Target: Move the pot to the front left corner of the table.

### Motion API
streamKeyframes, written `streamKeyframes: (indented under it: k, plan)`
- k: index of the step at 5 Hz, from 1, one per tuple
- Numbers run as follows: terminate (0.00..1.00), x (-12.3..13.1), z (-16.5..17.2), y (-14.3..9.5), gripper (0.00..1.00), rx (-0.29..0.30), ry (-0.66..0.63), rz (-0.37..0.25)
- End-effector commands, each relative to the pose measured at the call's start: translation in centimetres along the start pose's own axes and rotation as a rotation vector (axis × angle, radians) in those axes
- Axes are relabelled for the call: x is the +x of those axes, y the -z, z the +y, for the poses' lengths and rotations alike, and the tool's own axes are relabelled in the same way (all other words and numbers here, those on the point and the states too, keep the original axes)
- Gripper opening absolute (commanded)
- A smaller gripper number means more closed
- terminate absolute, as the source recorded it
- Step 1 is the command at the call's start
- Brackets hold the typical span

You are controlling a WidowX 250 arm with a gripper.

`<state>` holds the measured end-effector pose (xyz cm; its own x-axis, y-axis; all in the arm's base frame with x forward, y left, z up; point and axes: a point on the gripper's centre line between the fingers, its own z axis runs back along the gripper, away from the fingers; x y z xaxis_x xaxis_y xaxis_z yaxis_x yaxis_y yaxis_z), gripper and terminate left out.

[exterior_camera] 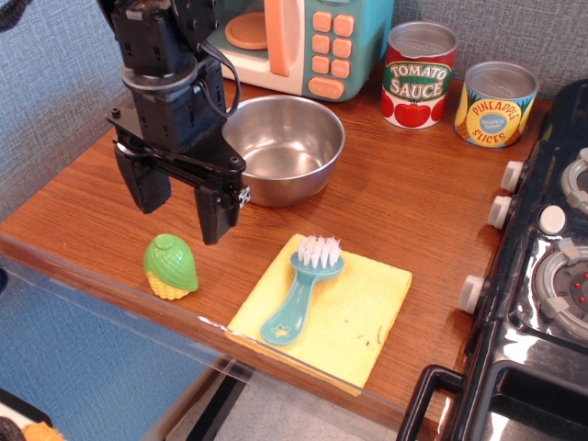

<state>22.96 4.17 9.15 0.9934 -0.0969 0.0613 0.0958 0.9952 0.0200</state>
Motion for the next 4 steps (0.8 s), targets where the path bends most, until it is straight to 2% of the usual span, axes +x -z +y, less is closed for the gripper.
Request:
streamKeyframes:
  k: [1,4]
  plan:
    - [0.0,0.0,0.0,0.0,1.0,0.0,0.0,0.0]
    - [0.0,9.0,-2.0,-1.1,1.0,-0.012,0.007,-0.081]
